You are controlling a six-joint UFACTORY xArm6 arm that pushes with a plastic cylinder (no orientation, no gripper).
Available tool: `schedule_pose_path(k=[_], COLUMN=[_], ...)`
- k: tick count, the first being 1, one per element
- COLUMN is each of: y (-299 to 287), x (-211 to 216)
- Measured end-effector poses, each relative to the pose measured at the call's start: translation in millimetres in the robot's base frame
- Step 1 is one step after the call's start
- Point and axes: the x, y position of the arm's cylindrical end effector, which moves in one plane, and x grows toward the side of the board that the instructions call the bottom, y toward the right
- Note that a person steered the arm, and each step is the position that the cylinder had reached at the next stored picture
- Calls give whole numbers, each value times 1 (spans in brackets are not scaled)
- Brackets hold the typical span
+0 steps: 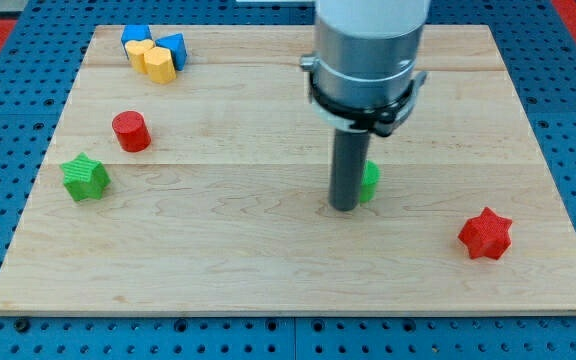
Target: Push green circle above red star
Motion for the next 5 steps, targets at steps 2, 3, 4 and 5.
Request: schedule_pose_path(k=[2, 3, 4, 5], y=[31, -38, -59, -17], x=[-9, -9, -27, -41])
